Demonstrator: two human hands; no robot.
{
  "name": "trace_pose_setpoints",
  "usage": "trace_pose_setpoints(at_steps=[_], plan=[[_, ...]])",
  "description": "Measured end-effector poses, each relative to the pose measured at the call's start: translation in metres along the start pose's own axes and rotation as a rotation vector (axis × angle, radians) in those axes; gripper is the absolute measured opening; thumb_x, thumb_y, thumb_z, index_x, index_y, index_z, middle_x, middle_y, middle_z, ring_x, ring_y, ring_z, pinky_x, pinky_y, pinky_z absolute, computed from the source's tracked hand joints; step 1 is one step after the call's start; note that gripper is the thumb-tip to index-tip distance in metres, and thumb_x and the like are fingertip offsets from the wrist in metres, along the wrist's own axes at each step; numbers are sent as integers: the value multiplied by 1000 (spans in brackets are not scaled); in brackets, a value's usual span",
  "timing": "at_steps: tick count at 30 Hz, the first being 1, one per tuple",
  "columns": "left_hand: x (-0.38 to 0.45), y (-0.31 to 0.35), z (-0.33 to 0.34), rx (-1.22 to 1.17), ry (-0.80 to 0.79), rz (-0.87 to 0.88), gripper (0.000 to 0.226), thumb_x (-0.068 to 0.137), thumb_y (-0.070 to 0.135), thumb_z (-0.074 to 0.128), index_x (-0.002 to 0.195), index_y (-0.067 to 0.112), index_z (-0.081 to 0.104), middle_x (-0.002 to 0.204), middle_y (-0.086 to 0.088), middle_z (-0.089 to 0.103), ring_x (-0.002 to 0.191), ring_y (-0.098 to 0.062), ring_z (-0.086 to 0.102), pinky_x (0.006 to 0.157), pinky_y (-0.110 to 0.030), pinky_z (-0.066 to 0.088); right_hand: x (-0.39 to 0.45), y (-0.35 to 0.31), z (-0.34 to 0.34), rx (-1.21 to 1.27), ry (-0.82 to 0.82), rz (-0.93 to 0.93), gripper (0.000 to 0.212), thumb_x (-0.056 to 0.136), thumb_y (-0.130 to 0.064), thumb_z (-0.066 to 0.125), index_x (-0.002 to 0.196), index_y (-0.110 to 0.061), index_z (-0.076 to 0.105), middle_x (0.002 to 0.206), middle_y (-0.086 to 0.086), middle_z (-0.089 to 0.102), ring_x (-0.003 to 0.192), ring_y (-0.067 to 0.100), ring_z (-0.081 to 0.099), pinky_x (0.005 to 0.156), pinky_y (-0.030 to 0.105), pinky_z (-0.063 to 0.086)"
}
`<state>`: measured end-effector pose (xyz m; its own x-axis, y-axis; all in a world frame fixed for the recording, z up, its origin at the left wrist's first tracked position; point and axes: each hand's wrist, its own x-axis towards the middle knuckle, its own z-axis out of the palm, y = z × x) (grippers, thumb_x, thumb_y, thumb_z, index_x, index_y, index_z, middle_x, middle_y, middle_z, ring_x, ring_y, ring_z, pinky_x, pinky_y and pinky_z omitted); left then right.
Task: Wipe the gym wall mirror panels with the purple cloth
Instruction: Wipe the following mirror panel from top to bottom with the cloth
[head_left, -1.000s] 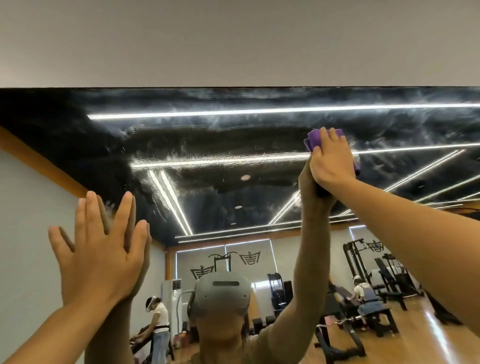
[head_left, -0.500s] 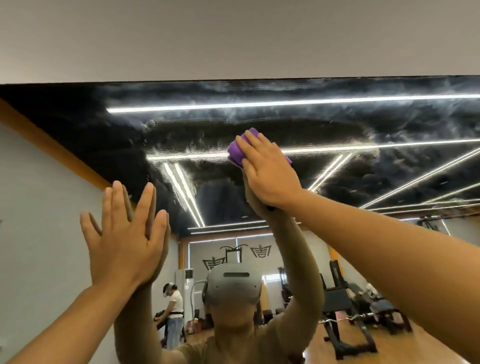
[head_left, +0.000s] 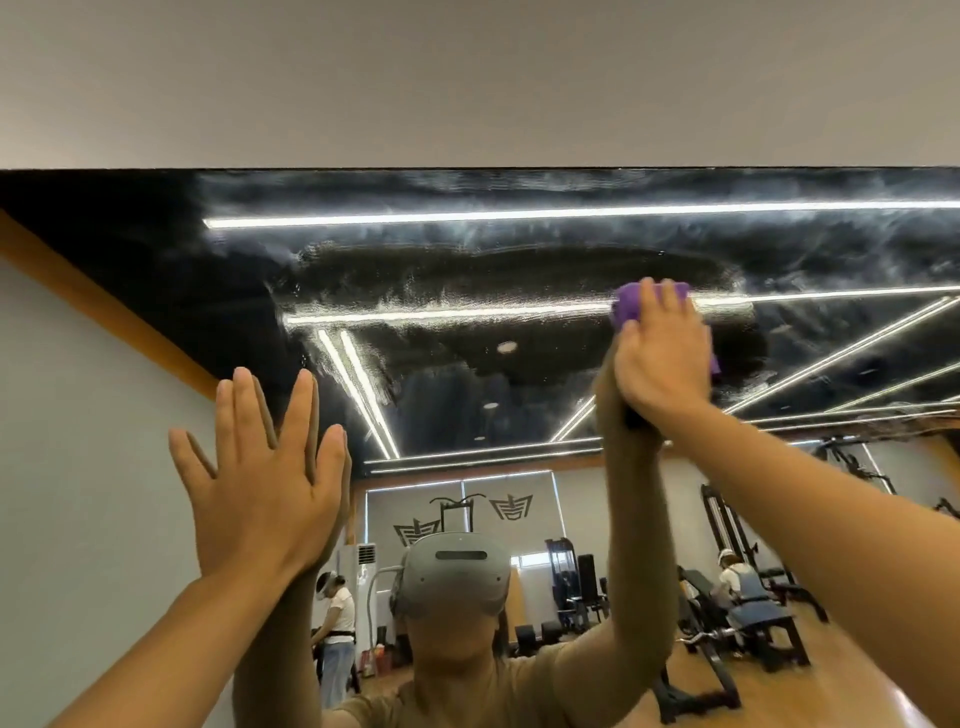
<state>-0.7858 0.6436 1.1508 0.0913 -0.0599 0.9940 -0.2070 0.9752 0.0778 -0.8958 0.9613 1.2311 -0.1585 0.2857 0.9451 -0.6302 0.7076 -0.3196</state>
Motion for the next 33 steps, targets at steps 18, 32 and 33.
trace_pose_setpoints(at_steps=[18, 32, 33], plan=[[1, -23, -1, -110, -43, 60, 69, 100, 48, 11, 160, 14, 16, 168, -4, 12, 156, -20, 6, 123, -50, 0, -54, -98, 36, 152, -162, -508, 56, 102, -34, 31, 155, -15, 38, 163, 9, 32, 153, 24, 22, 124, 37, 6], [4, -43, -10, -158, -91, 176, 59, 102, 42, 19, 156, 24, 7, 163, 10, 2, 155, -11, 5, 121, -35, 0, -61, -70, 28, 25, 19, 9, 55, 106, -29, 28, 160, -16, 25, 167, 9, 19, 155, 31, 9, 125, 48, 10], [4, -44, -10, -149, -87, 190, 58, 102, 42, 18, 156, 23, 6, 163, 9, 2, 154, -11, 4, 121, -30, -3, -64, -88, 33, 30, -1, -53, 55, 106, -29, 30, 159, -18, 25, 167, 8, 19, 155, 30, 9, 125, 47, 10]])
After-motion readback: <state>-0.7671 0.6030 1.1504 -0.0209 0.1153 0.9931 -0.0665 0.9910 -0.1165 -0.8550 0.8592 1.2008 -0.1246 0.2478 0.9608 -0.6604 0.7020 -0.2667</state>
